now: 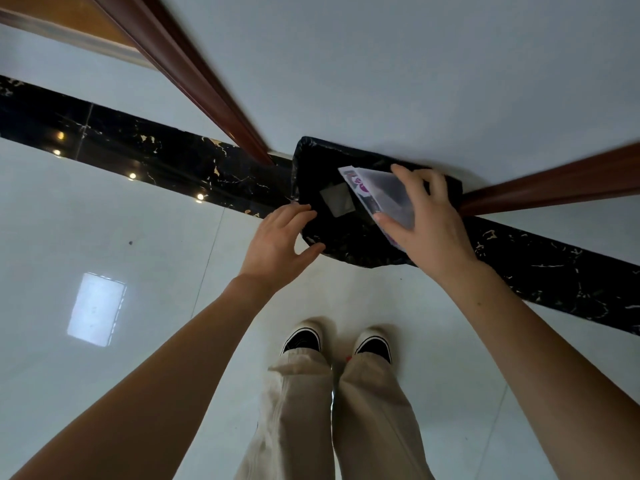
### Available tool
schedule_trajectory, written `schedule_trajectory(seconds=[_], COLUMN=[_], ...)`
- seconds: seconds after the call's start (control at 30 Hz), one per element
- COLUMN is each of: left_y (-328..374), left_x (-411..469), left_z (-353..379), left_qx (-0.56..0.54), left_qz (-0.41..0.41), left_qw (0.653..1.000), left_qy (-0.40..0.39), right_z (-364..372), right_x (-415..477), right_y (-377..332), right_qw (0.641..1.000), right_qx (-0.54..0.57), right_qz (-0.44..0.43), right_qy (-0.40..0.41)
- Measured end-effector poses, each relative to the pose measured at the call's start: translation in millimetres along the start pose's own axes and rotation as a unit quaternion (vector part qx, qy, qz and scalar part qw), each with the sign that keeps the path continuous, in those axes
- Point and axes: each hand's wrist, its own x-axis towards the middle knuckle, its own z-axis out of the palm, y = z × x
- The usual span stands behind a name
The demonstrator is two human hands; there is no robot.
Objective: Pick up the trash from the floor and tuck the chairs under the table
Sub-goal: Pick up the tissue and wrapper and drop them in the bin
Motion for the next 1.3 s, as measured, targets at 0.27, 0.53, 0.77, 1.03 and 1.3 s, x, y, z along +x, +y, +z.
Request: schedule_trajectory(seconds=[0.27, 0.53, 0.77, 1.03, 1.3], left_y=[-5, 11, 110, 269, 361], left_x=[0, -2, -18, -68, -142], left_z=[6, -28, -174, -389, -480], left_qx=[-0.006, -0.007, -0.006, -0.012, 0.054], left_qz=[-0.007, -0.002, 0.055, 0.168, 0.292], left_qw=[1.0, 1.0, 0.998, 0.985, 0.953], left_qy=[-0.001, -0.026, -0.044, -0.03, -0.055], right_z=[19, -4, -123, -302, -364], right_x=[6, -12, -75, -201, -349], right_y=[-3, -22, -119, -278, -351], right_qw=[0.998, 0.995, 0.985, 0.971, 0.945], right_qx=[-0.041, -0.091, -0.13, -0.151, -0.15], right_qz=[0.028, 0.028, 0.03, 0.08, 0.185], right_qy=[-0.024, 0.007, 0.107, 0.17, 0.222])
